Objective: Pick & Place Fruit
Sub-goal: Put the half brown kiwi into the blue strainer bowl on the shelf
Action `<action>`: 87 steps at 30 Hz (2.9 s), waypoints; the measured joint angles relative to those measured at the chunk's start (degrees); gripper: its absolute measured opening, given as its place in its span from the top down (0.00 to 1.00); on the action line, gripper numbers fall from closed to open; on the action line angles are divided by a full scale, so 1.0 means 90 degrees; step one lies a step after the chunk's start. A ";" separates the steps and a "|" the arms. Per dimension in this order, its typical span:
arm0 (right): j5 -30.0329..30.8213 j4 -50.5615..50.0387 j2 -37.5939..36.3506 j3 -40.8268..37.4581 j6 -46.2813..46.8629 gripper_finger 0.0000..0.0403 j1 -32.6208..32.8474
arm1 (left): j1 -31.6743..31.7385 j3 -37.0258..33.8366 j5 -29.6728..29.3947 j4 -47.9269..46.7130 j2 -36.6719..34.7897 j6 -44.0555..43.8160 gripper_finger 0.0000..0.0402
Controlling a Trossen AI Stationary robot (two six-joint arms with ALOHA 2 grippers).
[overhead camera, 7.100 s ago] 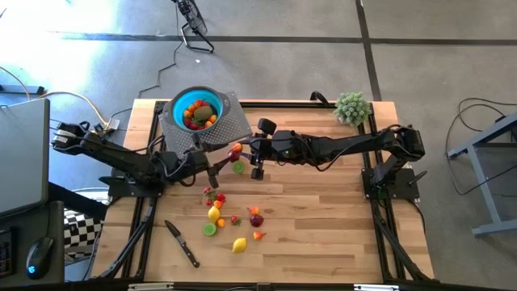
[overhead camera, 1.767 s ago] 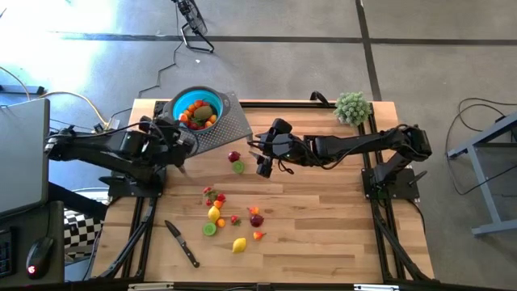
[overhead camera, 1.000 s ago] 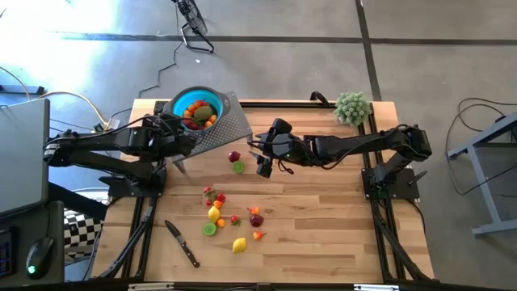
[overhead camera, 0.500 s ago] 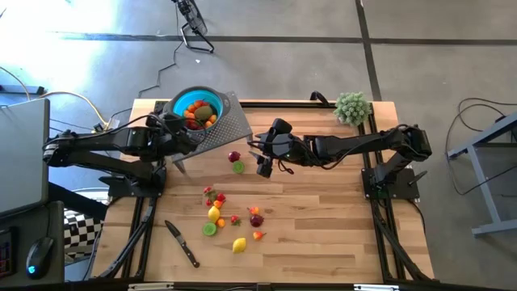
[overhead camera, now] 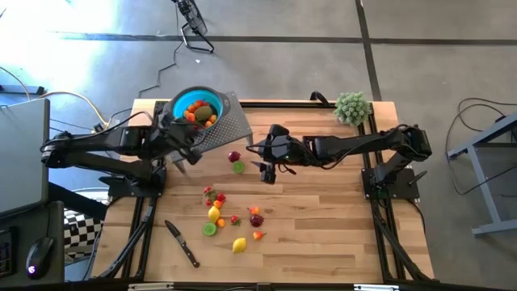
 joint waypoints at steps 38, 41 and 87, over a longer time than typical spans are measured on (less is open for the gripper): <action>-0.0179 -0.0063 0.0045 0.0000 0.0399 0.34 0.0043 | -0.1810 -0.1683 0.1276 0.2817 -0.1019 0.0800 1.00; -0.0177 -0.0044 0.0189 0.0000 0.0405 0.34 0.0074 | -0.2338 -0.1685 0.0643 0.2871 -0.1016 0.0831 1.00; -0.0788 -0.0143 0.1516 -0.0005 0.1541 0.34 0.0295 | -0.3461 -0.1688 0.0034 0.2670 -0.0539 -0.0208 1.00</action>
